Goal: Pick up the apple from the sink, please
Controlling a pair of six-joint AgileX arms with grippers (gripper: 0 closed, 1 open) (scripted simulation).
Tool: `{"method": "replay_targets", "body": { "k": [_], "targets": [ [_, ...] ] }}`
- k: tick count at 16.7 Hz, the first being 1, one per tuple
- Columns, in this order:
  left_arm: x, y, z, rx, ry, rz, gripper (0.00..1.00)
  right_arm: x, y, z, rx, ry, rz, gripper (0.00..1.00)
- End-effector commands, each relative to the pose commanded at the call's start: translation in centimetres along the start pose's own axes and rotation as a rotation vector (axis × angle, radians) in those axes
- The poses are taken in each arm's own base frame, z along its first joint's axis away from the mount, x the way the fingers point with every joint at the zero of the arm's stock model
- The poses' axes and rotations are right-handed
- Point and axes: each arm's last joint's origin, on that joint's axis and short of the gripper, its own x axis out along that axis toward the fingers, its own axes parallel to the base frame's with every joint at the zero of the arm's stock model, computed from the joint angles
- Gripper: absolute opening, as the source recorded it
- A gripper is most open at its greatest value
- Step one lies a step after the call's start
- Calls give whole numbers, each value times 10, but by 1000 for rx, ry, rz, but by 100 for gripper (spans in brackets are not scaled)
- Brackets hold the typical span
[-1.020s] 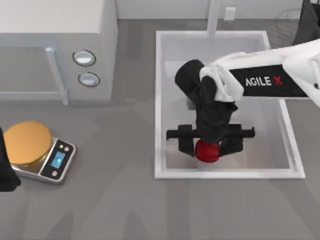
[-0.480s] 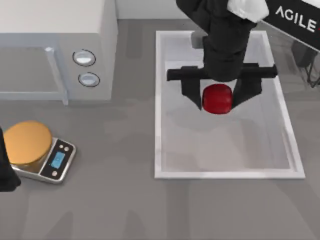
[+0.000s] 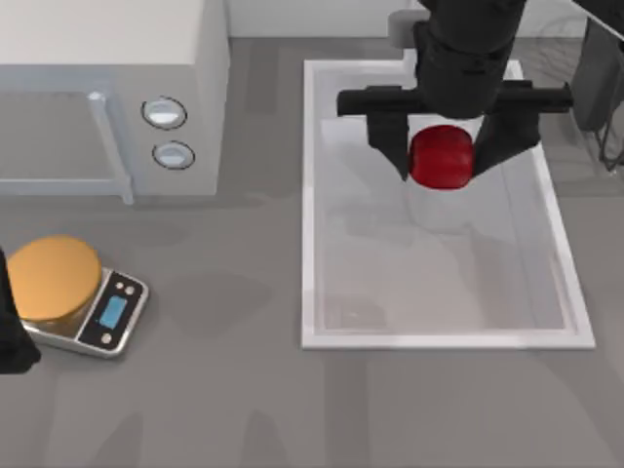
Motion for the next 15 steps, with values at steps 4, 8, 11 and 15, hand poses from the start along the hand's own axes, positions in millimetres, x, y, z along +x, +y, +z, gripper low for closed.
{"method": "replay_targets", "body": {
  "k": [4, 8, 11, 15],
  "targets": [
    [0, 0, 0, 0, 0, 0, 100, -4, -12, 0, -2, -6, 4, 0],
    [0, 0, 0, 0, 0, 0, 100, -13, -75, -4, 0, -6, 2, 0],
    [0, 0, 0, 0, 0, 0, 100, -6, -136, -26, 3, 34, -11, 0],
    [0, 0, 0, 0, 0, 0, 100, 6, -204, -72, 7, 69, -8, 0]
  ]
}}
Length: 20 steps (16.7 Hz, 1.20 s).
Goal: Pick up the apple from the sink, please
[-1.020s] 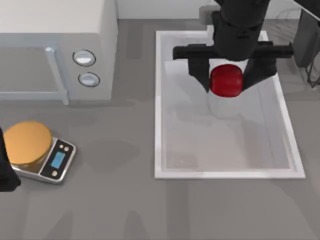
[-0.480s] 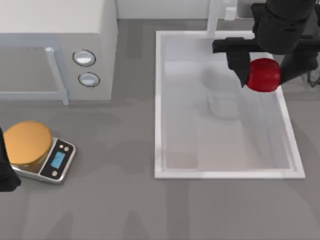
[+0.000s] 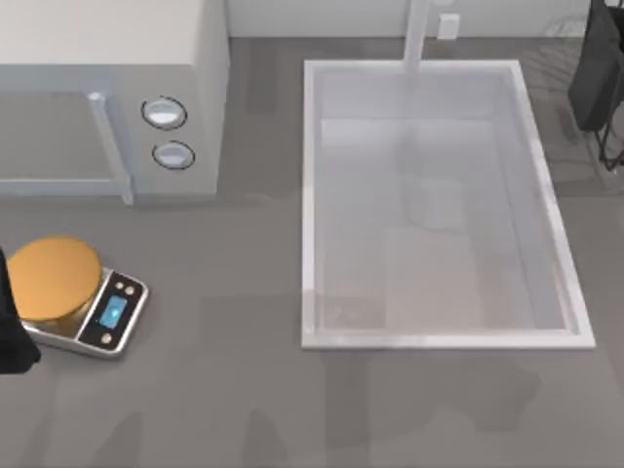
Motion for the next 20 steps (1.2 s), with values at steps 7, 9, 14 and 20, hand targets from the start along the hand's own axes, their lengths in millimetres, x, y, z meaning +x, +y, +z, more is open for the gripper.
{"method": "replay_targets", "body": {
  "k": [7, 9, 14, 20],
  "targets": [
    [0, 0, 0, 0, 0, 0, 100, 6, -35, -33, 2, -22, 8, 0],
    [0, 0, 0, 0, 0, 0, 100, 6, -34, -33, 0, -17, 7, 0],
    [0, 0, 0, 0, 0, 0, 100, 35, -34, -28, 1, -15, 7, 0],
    [0, 0, 0, 0, 0, 0, 100, 103, -34, -28, 1, -30, 8, 0]
  ]
}}
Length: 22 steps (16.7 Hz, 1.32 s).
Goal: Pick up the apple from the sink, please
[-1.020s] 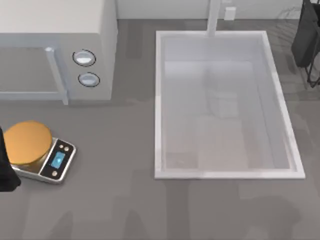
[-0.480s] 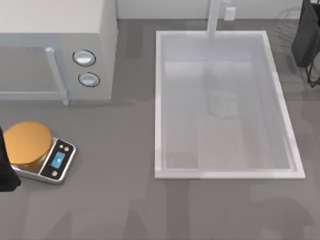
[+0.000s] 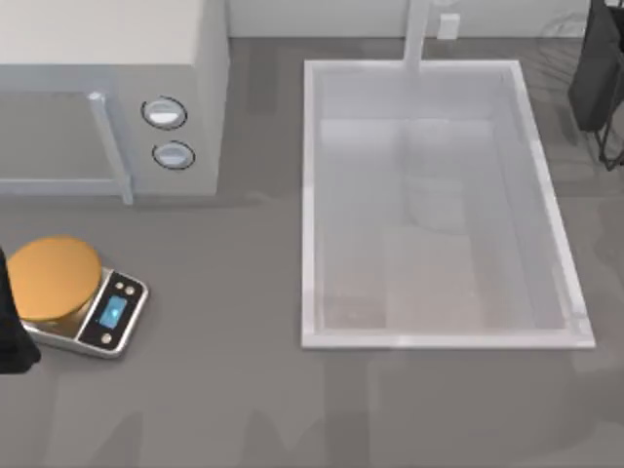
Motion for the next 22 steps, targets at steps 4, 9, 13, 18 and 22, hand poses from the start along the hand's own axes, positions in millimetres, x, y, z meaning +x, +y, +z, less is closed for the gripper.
{"method": "replay_targets", "body": {
  "k": [4, 9, 13, 18, 22],
  "targets": [
    [0, 0, 0, 0, 0, 0, 100, 13, 0, -3, 1, 8, 0, 0],
    [0, 0, 0, 0, 0, 0, 100, 13, 0, -3, 1, 8, 0, 23],
    [0, 0, 0, 0, 0, 0, 100, 13, 0, -3, 1, 8, 0, 53],
    [0, 0, 0, 0, 0, 0, 100, 13, 0, -3, 1, 8, 0, 90],
    [0, 0, 0, 0, 0, 0, 100, 13, 0, -3, 1, 8, 0, 100]
  ]
}}
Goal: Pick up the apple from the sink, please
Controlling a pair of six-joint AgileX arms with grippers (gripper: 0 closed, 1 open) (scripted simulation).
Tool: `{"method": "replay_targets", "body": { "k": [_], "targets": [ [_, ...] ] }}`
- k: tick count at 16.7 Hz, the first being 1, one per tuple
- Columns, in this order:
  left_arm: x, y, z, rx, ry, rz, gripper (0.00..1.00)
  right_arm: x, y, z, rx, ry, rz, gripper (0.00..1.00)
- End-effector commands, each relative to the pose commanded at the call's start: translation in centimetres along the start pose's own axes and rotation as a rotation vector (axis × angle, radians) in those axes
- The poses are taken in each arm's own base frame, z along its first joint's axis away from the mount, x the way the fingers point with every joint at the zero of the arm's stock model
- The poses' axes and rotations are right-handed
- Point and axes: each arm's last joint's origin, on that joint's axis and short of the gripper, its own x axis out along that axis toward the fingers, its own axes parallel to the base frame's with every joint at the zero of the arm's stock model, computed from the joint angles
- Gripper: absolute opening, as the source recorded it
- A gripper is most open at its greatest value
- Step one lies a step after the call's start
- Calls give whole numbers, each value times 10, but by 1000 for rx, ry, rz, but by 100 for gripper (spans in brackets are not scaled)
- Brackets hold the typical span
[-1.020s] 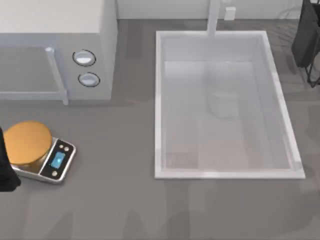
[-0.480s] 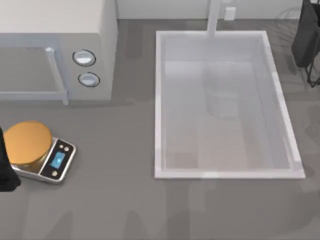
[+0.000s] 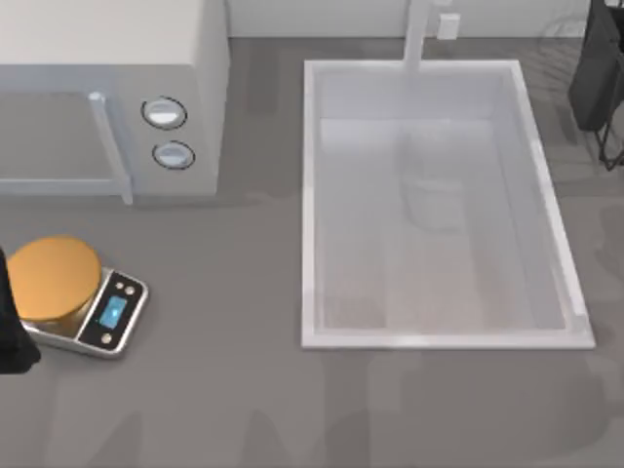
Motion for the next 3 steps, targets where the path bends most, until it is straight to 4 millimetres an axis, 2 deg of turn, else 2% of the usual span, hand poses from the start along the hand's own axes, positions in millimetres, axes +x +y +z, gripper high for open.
{"method": "replay_targets", "body": {
  "k": [3],
  "targets": [
    [0, 0, 0, 0, 0, 0, 100, 0, 0, 0, 0, 0, 0, 100]
  ]
}}
